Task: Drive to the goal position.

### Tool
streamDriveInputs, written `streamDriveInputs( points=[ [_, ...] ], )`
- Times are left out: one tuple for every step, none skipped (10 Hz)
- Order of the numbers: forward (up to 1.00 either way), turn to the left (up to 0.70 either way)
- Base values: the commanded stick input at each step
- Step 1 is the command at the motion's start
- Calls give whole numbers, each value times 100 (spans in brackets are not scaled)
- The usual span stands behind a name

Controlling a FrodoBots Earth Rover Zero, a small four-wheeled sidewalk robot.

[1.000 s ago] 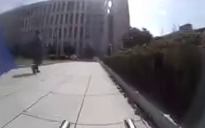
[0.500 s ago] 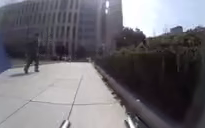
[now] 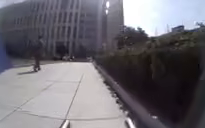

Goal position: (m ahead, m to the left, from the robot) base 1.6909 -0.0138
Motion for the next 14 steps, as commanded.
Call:
streamDriveInputs(
  points=[
    [70,-8],
    [70,-4],
    [70,0],
    [70,0],
    [70,0],
    [70,0],
    [70,0],
    [70,0],
    [70,0],
    [70,0],
    [70,7],
    [70,32],
    [70,35],
    [70,30]
  ],
)
